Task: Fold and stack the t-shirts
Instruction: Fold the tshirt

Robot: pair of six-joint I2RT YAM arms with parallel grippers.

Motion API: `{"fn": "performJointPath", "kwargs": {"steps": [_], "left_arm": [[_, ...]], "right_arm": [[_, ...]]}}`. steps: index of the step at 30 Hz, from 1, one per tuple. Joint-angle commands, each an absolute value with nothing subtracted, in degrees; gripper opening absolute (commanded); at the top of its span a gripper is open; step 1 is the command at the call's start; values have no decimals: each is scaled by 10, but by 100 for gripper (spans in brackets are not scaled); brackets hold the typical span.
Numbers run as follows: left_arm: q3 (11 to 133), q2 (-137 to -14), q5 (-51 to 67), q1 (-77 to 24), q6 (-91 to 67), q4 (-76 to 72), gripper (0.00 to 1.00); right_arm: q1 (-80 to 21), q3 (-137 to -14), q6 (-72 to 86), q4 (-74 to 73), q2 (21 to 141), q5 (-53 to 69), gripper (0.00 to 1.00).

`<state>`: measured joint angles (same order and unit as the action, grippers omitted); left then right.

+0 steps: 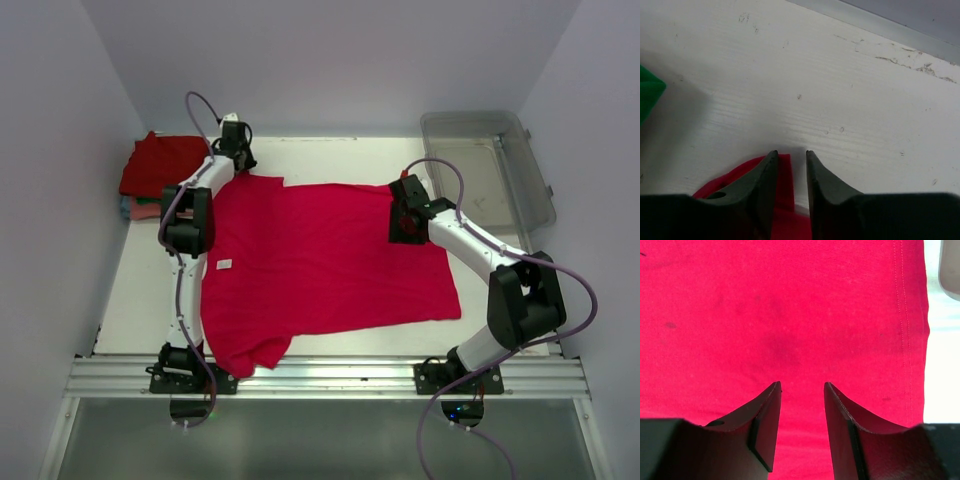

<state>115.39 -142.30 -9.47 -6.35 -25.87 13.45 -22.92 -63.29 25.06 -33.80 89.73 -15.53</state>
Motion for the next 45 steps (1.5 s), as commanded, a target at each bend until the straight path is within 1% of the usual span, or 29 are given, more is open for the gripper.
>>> {"fn": "performJointPath", "kwargs": {"steps": [1,2,3,4,12,13,14,18,24,30,31,34,35,37,41,44,45], "left_arm": [[1156,-1457,-72,-59,-246,198,30],[1166,-1466,-70,-59,-245,203,22],[1170,-1469,-66,-59,-245,209,9],[1175,-1476,-59,-59,-245,214,1],[1154,-1441,-52,-59,-241,186,0],[1140,-1421,-56,-59,-243,181,0],[1103,-1376,-68,-60,-244,133,0],[1057,-1289,-81,-60,-251,83,0],[1021,-1203,-121,-60,-256,54,0],[970,-1155,-134,-58,-274,41,0],[959,-1151,-135,-58,-279,42,0],[943,-1136,-133,-59,-297,55,0],[936,-1131,-127,-58,-308,55,0],[912,-1116,-123,-58,-318,59,0],[849,-1077,-120,-58,-343,44,0],[797,-1038,-120,-57,-351,28,0],[781,-1022,-120,-55,-355,27,0]], "right_arm": [[-228,-638,258,-339,888,-169,43],[-229,-639,258,-338,887,-170,43],[-228,-641,258,-338,887,-170,43],[-229,-642,258,-340,888,-169,43],[-224,-643,273,-337,884,-189,41],[-223,-644,275,-334,884,-192,40],[-222,-649,280,-324,888,-210,38],[-222,-657,287,-317,899,-223,37],[-218,-692,293,-308,947,-253,36],[-212,-747,301,-301,995,-264,45],[-210,-764,301,-301,1010,-264,49],[-198,-804,301,-302,1040,-270,56],[-194,-816,301,-307,1047,-272,65],[-186,-853,300,-307,1076,-280,69],[-168,-936,315,-343,1141,-301,70],[-159,-1003,347,-393,1192,-344,68],[-155,-1018,357,-408,1205,-358,66]]}}
